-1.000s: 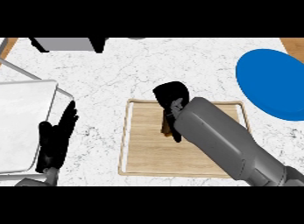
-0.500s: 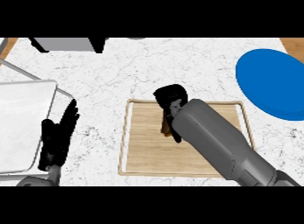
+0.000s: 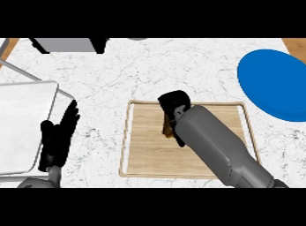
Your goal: Pick the sweet potato from the tray and place it in the plate
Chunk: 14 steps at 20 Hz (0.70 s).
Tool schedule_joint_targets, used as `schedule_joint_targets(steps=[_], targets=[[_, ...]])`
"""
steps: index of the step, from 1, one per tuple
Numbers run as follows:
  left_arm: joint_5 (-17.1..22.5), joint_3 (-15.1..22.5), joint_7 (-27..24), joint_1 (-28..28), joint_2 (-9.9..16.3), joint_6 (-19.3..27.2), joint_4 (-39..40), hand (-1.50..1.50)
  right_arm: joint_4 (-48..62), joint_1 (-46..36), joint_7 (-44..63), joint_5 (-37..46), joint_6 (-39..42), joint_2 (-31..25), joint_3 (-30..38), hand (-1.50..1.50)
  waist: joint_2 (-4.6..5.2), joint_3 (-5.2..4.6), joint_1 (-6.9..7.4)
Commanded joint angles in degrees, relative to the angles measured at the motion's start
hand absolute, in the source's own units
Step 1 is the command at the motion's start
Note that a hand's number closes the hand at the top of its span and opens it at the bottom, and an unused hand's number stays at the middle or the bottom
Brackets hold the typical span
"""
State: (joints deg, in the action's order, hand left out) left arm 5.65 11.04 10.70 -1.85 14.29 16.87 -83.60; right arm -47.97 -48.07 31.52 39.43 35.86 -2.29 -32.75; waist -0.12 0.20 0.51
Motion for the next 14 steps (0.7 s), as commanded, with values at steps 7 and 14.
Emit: schedule_joint_targets(steps=[7,14], targets=[[-1.0,-3.5,2.3,-1.4,0.8,-2.9,-0.7,0.0,3.5,1.5,-10.1,8.5,-3.1,0.0,-1.3,1.5,0.19,-0.2,-0.05],[-2.4,-4.2,-1.0,0.9,-1.0,-3.3,1.5,0.0,-2.1,3.3,-14.8,11.9,-8.7,-3.7,1.5,1.5,0.03,-0.21,-0.62]])
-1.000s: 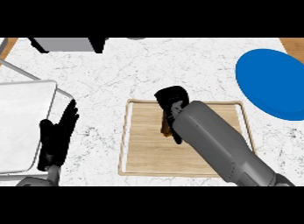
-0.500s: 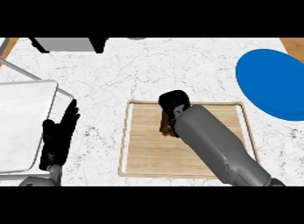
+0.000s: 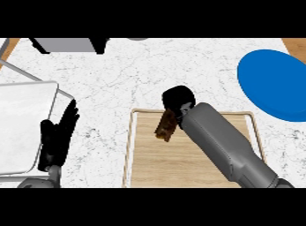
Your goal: Pick the sweet potato from the tray and place it in the plate
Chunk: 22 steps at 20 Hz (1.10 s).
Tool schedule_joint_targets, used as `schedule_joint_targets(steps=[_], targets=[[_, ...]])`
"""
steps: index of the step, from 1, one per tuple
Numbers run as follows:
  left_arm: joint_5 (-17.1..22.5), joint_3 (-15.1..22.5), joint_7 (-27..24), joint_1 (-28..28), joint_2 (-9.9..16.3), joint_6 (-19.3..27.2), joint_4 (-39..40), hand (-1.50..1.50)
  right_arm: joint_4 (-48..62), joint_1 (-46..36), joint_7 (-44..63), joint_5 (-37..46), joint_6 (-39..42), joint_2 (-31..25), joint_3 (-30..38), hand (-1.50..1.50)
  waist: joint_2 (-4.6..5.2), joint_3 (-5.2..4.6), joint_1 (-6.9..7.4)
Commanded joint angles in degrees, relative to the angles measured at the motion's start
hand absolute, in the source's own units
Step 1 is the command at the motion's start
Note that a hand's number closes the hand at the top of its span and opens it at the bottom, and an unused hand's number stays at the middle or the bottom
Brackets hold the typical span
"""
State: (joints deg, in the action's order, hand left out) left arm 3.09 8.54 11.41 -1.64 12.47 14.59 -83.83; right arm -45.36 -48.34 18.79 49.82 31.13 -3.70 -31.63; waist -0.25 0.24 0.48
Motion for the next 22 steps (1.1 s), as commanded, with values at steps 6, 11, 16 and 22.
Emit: schedule_joint_targets(steps=[6,11,16,22], targets=[[0.3,-1.8,-0.3,3.2,1.0,0.2,-1.4,0.0,-10.9,15.5,-23.5,-6.3,-22.4,-14.9,10.2,1.5,0.03,-0.02,-2.62],[-0.3,-1.6,2.2,-0.6,0.5,0.3,-1.5,0.0,-11.0,16.7,-31.4,-7.9,-32.2,-21.3,18.3,1.5,0.3,-0.15,-1.3],[-1.0,-0.2,-2.4,4.2,-1.3,-0.1,-0.6,0.0,-20.3,20.5,-34.0,-13.5,-33.7,-24.5,25.3,1.5,-0.07,-0.24,-1.51],[-2.0,-1.3,1.4,1.9,-0.6,0.8,-2.6,0.0,-25.1,20.5,-26.9,-13.9,-39.0,-25.1,32.7,1.5,0.1,-0.24,-0.81]])
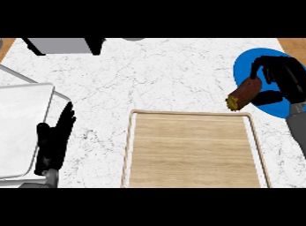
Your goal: Pick the sweet potato from the tray and place it in the plate
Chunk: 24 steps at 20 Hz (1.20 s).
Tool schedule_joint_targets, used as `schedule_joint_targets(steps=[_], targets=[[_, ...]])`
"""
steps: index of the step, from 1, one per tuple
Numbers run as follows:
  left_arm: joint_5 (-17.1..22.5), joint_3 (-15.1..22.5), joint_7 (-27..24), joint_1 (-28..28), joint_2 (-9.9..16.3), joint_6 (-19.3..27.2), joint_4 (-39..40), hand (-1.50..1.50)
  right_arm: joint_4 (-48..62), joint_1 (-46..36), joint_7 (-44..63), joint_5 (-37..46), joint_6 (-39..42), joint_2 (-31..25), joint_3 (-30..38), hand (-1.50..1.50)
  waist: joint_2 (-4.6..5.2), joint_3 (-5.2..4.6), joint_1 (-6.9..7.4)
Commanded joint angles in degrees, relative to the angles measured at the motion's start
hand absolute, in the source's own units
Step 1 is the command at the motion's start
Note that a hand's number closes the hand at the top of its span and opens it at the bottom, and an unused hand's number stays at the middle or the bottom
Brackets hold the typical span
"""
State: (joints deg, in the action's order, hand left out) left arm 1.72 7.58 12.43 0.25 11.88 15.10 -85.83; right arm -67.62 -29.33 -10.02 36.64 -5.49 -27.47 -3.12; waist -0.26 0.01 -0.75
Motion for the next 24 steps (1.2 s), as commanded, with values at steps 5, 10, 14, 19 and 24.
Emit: schedule_joint_targets(steps=[5,10,14,19,24], targets=[[1.0,-3.1,-0.7,-3.4,0.6,-3.1,2.8,0.0,1.0,-0.8,4.3,-2.2,0.2,-2.8,9.1,1.5,0.31,-0.02,0.85],[-0.2,-1.8,0.5,0.6,0.4,-3.1,-1.9,0.0,17.6,-5.6,-4.6,-1.9,-3.3,-5.6,13.7,1.5,0.47,0.03,1.72],[-0.7,-2.1,-1.2,-2.2,-0.4,-4.1,1.8,0.0,31.2,-14.1,-5.4,1.2,-4.6,-6.3,13.9,1.5,0.79,0.04,2.35],[0.5,-4.0,4.0,-5.3,0.8,-5.0,0.1,0.0,42.7,-19.2,-10.0,3.3,-5.3,-9.4,14.7,1.5,0.95,0.09,2.78],[-2.6,-1.2,-2.5,-5.1,-2.6,-3.4,4.8,0.0,51.3,-19.6,-12.8,5.0,-0.7,-10.7,13.5,1.5,1.66,0.15,3.71]])
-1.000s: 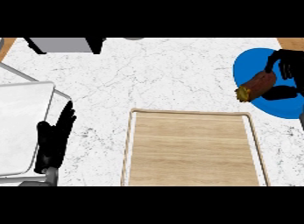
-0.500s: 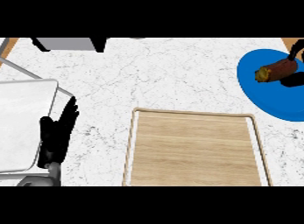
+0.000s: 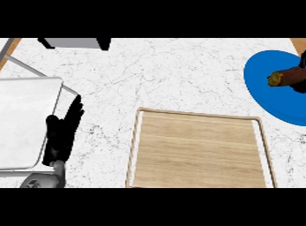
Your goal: Pick the sweet potato from the tray and place it in the plate
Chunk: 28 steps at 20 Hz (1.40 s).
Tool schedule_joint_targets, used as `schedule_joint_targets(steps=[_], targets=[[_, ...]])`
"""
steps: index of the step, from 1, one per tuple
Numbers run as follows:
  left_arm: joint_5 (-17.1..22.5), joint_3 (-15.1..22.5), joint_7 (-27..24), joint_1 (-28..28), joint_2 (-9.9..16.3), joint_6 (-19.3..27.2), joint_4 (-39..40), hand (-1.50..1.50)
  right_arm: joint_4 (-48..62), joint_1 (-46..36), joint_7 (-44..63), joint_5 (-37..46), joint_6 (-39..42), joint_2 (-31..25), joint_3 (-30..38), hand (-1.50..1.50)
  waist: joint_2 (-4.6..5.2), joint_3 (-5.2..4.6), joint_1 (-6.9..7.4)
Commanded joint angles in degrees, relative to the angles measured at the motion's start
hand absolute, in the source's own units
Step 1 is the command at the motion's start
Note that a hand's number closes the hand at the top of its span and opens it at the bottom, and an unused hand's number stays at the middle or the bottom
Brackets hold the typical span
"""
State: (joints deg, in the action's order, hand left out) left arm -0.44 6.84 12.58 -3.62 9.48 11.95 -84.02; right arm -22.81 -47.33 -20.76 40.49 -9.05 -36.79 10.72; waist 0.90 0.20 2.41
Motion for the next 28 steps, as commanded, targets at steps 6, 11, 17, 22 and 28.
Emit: schedule_joint_targets(steps=[6,11,17,22,28], targets=[[-0.7,0.0,-0.7,-0.8,-0.2,-0.4,0.8,0.0,13.0,-1.0,-1.4,4.7,7.1,0.1,-3.4,1.5,0.57,0.04,1.28],[-2.6,1.0,-0.9,-0.7,-2.2,1.7,2.3,0.0,14.5,-2.3,-9.6,4.5,14.2,-3.0,-3.2,-1.5,0.37,0.05,0.56],[-0.2,-1.2,-1.8,0.8,0.1,-1.1,0.7,0.0,13.9,-3.7,-20.8,-6.6,20.2,-2.8,7.0,-1.5,0.04,0.13,0.28],[-0.1,-1.0,-1.6,1.6,-0.1,-1.2,0.5,0.0,17.0,-4.0,-22.5,-16.5,29.5,-6.7,16.7,-1.5,0.24,0.15,-0.01],[-0.3,-0.5,-3.0,2.4,-0.3,-2.2,0.8,0.0,18.1,0.3,-24.3,-18.2,36.9,-8.0,18.0,-1.5,0.48,0.13,0.52]])
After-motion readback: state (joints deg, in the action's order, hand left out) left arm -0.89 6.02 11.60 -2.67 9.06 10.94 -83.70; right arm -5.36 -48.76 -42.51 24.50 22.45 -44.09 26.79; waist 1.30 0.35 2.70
